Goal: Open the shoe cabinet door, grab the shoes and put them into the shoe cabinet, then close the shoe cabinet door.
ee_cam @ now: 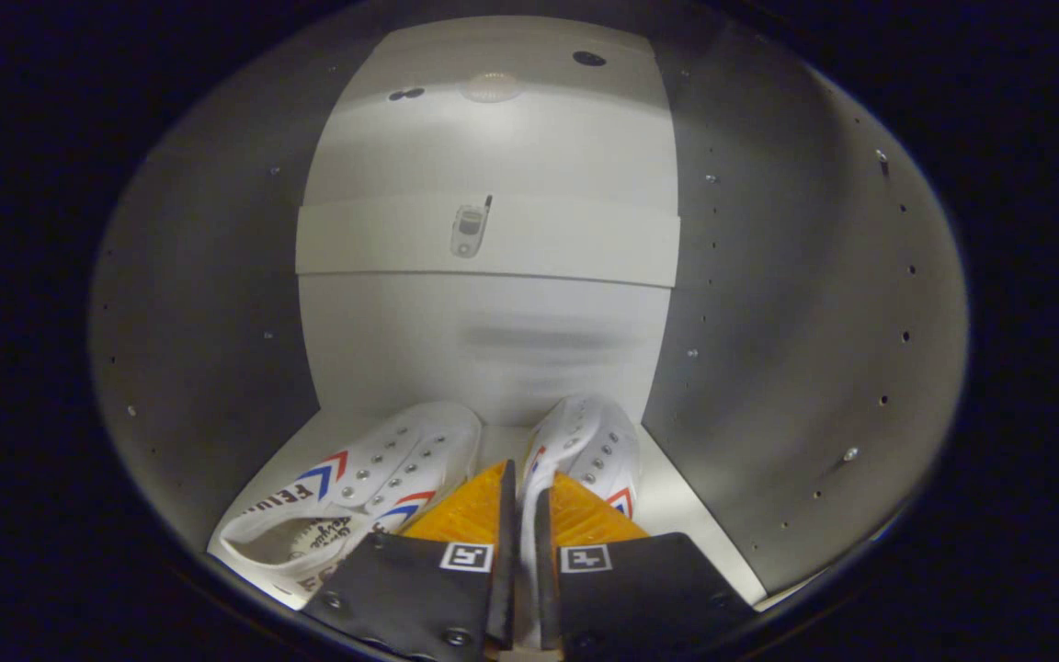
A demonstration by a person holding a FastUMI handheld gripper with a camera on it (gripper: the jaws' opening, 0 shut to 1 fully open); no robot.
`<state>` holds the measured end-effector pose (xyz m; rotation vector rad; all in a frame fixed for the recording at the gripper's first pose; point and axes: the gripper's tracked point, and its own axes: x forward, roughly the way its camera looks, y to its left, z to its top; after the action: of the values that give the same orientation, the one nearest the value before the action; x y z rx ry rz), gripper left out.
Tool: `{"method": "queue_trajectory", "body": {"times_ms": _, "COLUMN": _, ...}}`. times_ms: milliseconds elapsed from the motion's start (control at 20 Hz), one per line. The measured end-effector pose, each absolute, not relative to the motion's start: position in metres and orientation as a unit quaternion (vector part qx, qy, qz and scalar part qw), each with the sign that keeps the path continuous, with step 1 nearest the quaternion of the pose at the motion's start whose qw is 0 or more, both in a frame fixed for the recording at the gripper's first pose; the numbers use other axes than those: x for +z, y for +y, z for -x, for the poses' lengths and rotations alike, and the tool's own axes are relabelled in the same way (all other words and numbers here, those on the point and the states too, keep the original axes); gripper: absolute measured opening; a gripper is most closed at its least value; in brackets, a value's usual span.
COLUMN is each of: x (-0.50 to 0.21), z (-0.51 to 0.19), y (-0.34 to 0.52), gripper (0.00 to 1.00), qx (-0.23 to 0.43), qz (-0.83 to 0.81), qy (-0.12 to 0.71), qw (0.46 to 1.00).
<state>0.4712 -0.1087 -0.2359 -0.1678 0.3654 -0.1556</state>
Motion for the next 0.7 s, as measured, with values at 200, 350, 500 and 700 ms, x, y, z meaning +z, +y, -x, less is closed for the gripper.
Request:
{"method": "queue_trajectory", "body": {"times_ms": 200, "x": -0.244, "z": -0.47, "y": -0.105, "gripper": 0.24, "qx": -0.074, "qz": 0.071, "qy": 0.198, "qw": 0.975}}
{"method": "queue_trajectory", "body": {"times_ms": 350, "x": -0.247, "z": -0.466, "y": -0.107, "gripper": 0.36, "qx": -0.078, "qz": 0.071, "qy": 0.208, "qw": 0.972}}
{"method": "queue_trajectory", "body": {"times_ms": 500, "x": -0.229, "z": -0.463, "y": -0.105, "gripper": 0.53, "qx": -0.081, "qz": 0.07, "qy": 0.183, "qw": 0.977}}
{"method": "queue_trajectory", "body": {"times_ms": 700, "x": -0.219, "z": -0.454, "y": -0.105, "gripper": 0.76, "qx": -0.083, "qz": 0.068, "qy": 0.173, "qw": 0.979}}
